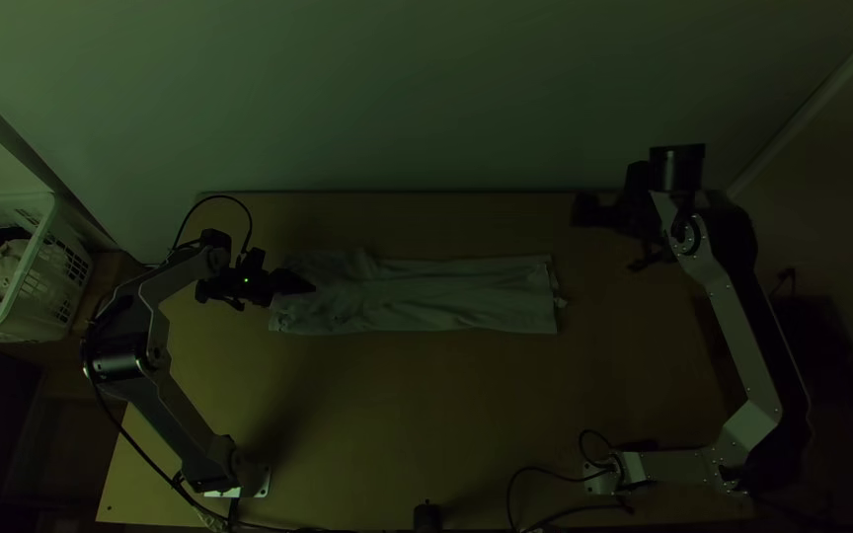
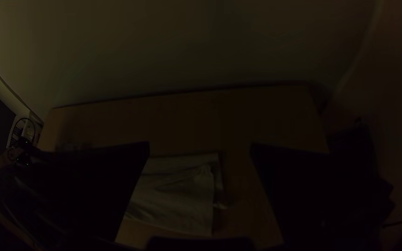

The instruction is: Fold the t-shirt

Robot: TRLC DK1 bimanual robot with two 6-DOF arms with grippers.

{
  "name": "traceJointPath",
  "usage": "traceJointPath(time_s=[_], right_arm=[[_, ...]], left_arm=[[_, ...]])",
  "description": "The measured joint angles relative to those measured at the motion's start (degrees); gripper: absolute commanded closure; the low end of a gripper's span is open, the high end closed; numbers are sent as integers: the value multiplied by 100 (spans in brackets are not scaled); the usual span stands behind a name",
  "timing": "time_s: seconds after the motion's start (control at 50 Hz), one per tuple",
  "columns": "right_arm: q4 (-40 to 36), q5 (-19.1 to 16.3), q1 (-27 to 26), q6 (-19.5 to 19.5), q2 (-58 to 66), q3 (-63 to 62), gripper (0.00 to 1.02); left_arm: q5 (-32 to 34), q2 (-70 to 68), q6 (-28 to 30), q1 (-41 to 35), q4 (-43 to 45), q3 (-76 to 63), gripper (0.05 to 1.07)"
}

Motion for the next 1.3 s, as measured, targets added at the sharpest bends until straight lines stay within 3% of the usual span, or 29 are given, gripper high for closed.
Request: traceJointPath(time_s=[0.16, 0.22, 0.26, 0.3, 0.38, 0.78, 1.12, 1.3], right_arm=[[0, -2, 50, 35, -81, -105, 3], [2, -2, 50, 42, -92, -151, 3], [0, -2, 52, 55, -103, -201, 3], [0, -2, 63, 57, -114, -251, 3], [0, -2, 131, 57, -136, -352, 3], [192, -13, 190, 79, -234, -1008, 3], [868, -11, -63, 57, -369, -1432, 3], [1126, -11, -107, 31, -382, -1600, 3]], left_arm=[[-498, -195, -629, -433, 426, -68, 10], [-780, -332, -922, -568, 645, -151, 16], [-970, -398, -1091, -656, 743, -190, 28], [-1134, -448, -1244, -728, 802, -205, 47], [-1401, -496, -1475, -793, 892, -223, 106], [-1971, -896, -1504, -450, 935, -538, 105], [-2229, -1075, -584, 964, 190, -317, 105], [-2684, -1049, -4, 1648, -22, 155, 105]])
